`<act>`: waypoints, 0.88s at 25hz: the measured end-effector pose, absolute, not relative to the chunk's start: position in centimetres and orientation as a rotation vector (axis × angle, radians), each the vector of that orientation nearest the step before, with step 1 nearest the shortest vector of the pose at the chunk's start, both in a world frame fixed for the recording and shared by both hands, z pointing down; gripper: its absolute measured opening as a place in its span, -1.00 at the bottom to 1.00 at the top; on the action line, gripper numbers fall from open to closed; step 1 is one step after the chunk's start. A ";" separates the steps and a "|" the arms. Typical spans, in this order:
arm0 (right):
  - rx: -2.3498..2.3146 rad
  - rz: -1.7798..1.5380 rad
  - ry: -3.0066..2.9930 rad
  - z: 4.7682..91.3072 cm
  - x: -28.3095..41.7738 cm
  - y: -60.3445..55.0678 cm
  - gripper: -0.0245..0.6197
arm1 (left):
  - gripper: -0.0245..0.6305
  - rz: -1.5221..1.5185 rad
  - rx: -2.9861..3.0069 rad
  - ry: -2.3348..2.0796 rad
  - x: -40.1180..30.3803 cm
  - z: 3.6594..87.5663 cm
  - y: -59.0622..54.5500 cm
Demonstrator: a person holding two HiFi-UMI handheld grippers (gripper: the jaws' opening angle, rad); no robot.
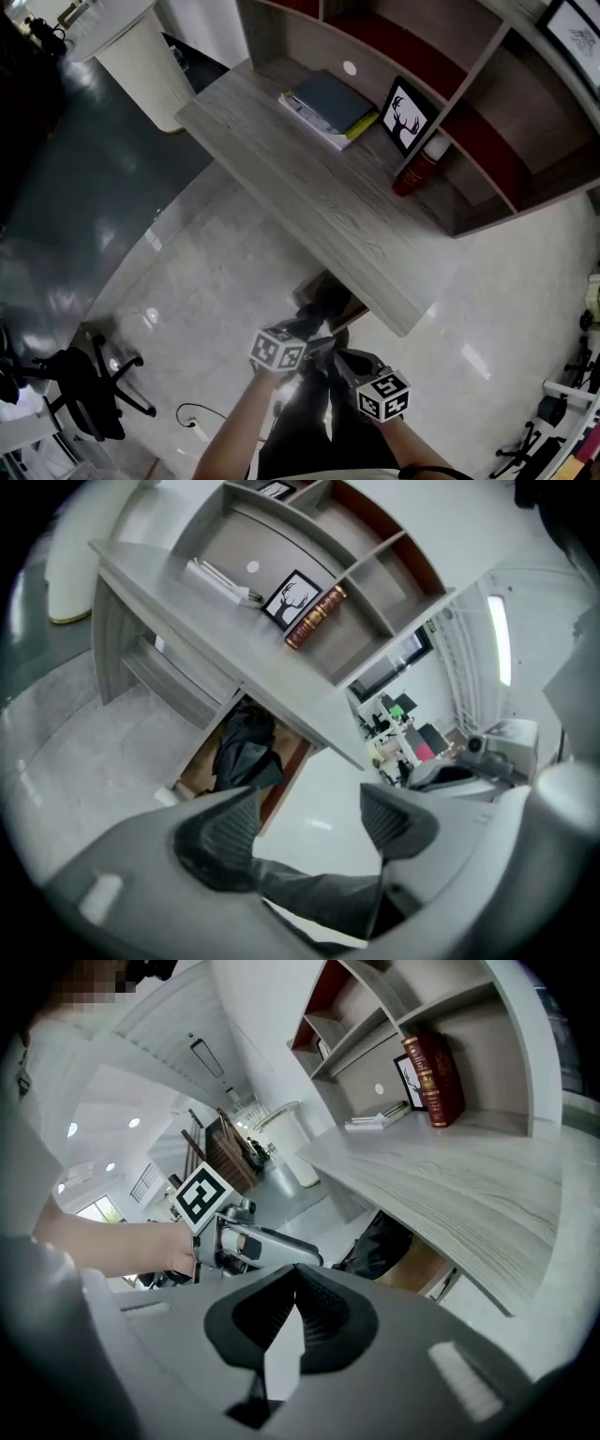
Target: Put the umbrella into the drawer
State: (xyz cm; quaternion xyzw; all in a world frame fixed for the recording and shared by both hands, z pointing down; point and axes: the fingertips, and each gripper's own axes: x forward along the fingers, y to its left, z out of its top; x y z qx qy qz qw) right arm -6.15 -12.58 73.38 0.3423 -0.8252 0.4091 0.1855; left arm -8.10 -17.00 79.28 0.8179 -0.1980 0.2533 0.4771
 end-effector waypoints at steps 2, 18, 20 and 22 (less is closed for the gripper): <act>0.972 1.140 -2.328 72.2 -5.9 -12.3 -0.91 | 0.02 0.609 2.000 -0.480 -7.9 77.9 -16.3; 0.941 0.965 -2.374 60.0 -6.3 -9.1 -0.91 | -0.32 0.585 2.116 -0.456 -9.6 62.3 -10.0; 0.948 0.943 -2.386 58.6 -6.3 -9.0 -0.91 | -0.33 0.587 2.133 -0.467 -9.9 60.8 -9.5; 0.956 0.927 -2.396 57.5 -6.0 -9.0 -0.91 | -0.37 0.581 2.146 -0.487 -10.0 59.5 -9.3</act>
